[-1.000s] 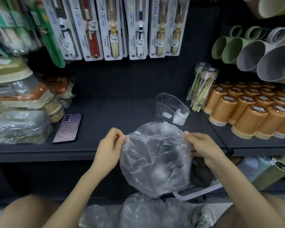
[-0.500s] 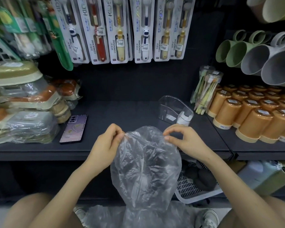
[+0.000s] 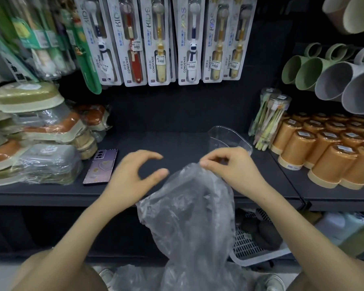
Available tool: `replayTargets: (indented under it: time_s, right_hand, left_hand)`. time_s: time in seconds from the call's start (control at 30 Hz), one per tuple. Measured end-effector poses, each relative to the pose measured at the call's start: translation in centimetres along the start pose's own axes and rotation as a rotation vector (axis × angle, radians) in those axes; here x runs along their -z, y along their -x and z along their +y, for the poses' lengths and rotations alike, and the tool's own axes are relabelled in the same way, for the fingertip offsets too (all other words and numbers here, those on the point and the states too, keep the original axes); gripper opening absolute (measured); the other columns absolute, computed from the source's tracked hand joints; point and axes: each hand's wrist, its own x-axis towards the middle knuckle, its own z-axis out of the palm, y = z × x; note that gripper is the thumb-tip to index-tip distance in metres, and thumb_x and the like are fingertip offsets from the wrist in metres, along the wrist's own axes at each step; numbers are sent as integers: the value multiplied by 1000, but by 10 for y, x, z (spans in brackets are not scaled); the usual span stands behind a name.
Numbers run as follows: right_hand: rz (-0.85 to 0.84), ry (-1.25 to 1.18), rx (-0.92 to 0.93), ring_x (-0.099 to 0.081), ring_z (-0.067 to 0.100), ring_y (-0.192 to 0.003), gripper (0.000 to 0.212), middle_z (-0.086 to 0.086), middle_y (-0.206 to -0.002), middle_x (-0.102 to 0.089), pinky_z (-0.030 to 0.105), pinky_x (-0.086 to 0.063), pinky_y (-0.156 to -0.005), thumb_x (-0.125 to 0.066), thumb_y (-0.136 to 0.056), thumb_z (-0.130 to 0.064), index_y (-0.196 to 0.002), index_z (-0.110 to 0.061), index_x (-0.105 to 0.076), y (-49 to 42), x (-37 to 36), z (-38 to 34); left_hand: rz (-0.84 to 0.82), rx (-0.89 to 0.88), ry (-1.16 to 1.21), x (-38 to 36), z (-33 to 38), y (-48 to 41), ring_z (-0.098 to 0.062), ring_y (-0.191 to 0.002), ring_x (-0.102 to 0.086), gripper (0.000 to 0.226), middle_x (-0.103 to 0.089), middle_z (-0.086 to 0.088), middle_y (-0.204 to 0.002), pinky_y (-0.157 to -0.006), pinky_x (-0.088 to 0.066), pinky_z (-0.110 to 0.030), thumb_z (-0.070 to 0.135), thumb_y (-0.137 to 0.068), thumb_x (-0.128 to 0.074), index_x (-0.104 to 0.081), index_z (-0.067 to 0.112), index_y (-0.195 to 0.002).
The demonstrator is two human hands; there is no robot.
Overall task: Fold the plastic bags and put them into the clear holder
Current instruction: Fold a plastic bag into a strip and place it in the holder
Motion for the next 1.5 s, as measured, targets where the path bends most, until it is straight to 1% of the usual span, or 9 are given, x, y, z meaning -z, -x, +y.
replayTargets:
  time_s: [0.1, 0.27, 0.37, 0.57, 0.73, 0.93, 1.17, 1.33, 1.5]
  right_hand:
    - [-58, -36, 56, -64, -3, -78, 6, -13, -80, -72, 14, -47, -73, -72, -84, -22, -89, -22, -76, -8, -8, -26]
    - [112, -324, 62, -64, 4, -93, 18, -5, -97, -72, 15, -47, -83, -60, -93, -25, -110, -23, -65, 6, 3, -22]
    - [192, -368, 40, -61, 8, -105, 26, -9, -105, -68, 21, -46, -92, -58, -89, -43, -106, -24, -66, 29, 5, 8]
    - [-23, -515, -115, -59, 11, -112, 65, -7, -117, -62, 27, -47, -94, -66, -70, -69, -119, -28, -54, 55, -29, 24]
    - [-41, -586, -257, -63, -3, -88, 37, -8, -105, -65, 15, -49, -73, -58, -89, -49, -114, -21, -58, 34, -52, -7]
    - [-35, -636, -314, -55, 14, -55, 6, 0, -65, -63, 22, -46, -51, -67, -86, -4, -86, -9, -66, 22, -60, 0]
    - [-11, -679, -379, -46, 11, -49, 38, -1, -58, -56, 20, -35, -44, -70, -79, -3, -112, -19, -60, 27, -12, 39]
    - [-117, -822, -318, -45, 9, -50, 46, -1, -62, -52, 18, -32, -44, -91, -50, -40, -89, -19, -77, 25, 14, 55]
    - [-240, -616, -303, -41, 9, -55, 16, 3, -65, -49, 17, -33, -48, -65, -78, -17, -87, -8, -74, 18, 17, 53]
  left_hand:
    - [-54, -40, 213, -23, 33, -9, 4, -102, -57, 26, -64, 24, -99, -87, -39, -7, 59, -76, -59, -61, 44, -97]
    - [164, 71, 527, -33, 36, -16, -10, -76, -60, 11, -67, 7, -79, -72, -47, -24, 24, -89, -67, -70, 24, -79]
    - [283, 215, 694, -28, 22, -16, -17, -78, -58, 10, -65, -1, -79, -75, -47, -32, 27, -86, -69, -69, 23, -77]
    - [547, 384, 776, -20, 15, -21, 1, -66, -57, 17, -61, 4, -79, -63, -47, -13, 13, -97, -54, -61, 20, -82]
    - [574, 368, 716, -22, 14, -22, 3, -60, -56, 16, -59, 5, -73, -59, -46, -11, 15, -97, -54, -60, 19, -82]
    - [658, 368, 733, -16, 5, -22, 4, -63, -55, 16, -57, 4, -76, -63, -45, -10, 12, -98, -53, -58, 17, -83]
    - [588, 443, 969, 11, -41, -20, -13, -75, -55, 23, -58, 3, -77, -78, -47, -29, 15, -97, -55, -57, 18, -74]
    - [604, 510, 991, 15, -57, -23, -6, -61, -47, 27, -50, 6, -66, -59, -43, -18, 13, -97, -55, -56, 20, -71]
    - [540, 531, 1036, 12, -56, -28, -7, -63, -51, 29, -53, 6, -66, -64, -42, -21, 12, -95, -56, -59, 20, -67]
